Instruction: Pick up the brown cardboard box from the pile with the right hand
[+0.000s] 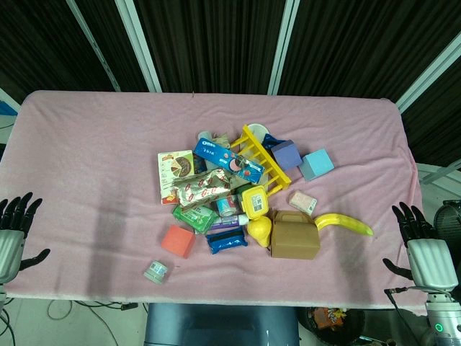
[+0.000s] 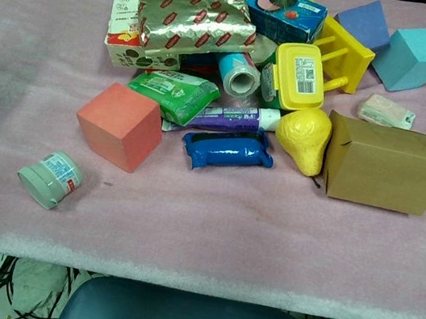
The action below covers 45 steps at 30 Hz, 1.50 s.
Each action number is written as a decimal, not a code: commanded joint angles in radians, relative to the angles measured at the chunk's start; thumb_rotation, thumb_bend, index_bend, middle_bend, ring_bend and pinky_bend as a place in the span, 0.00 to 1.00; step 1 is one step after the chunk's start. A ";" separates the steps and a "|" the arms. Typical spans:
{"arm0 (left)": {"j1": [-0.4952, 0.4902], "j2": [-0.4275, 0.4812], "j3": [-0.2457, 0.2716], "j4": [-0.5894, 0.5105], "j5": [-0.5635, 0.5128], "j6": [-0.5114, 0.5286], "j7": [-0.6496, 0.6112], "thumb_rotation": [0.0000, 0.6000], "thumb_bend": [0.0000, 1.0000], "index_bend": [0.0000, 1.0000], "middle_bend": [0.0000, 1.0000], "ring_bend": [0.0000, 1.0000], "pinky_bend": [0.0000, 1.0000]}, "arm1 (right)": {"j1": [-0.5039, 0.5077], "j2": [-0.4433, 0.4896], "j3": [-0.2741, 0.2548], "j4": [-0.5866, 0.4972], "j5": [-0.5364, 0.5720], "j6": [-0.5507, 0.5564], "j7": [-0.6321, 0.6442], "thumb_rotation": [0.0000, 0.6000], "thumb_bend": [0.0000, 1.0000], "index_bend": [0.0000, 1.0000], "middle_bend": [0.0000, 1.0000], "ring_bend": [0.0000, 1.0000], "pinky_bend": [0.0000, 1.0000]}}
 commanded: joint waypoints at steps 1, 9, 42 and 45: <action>0.000 0.002 -0.001 -0.003 -0.004 -0.002 -0.002 1.00 0.00 0.00 0.00 0.00 0.00 | 0.000 0.000 0.000 -0.001 0.003 -0.001 -0.002 1.00 0.00 0.00 0.00 0.00 0.22; 0.002 0.004 -0.002 -0.007 -0.007 -0.002 -0.010 1.00 0.00 0.00 0.00 0.00 0.00 | 0.000 0.001 0.000 -0.007 0.004 -0.004 -0.002 1.00 0.00 0.00 0.00 0.00 0.22; 0.004 0.017 -0.005 -0.013 -0.010 -0.002 -0.061 1.00 0.00 0.00 0.00 0.00 0.00 | 0.132 -0.090 -0.016 -0.259 0.013 -0.246 -0.274 1.00 0.00 0.00 0.00 0.00 0.22; 0.004 0.018 -0.005 -0.012 -0.010 -0.004 -0.066 1.00 0.00 0.00 0.00 0.00 0.00 | 0.158 -0.127 0.000 -0.266 0.039 -0.274 -0.321 1.00 0.00 0.00 0.00 0.00 0.22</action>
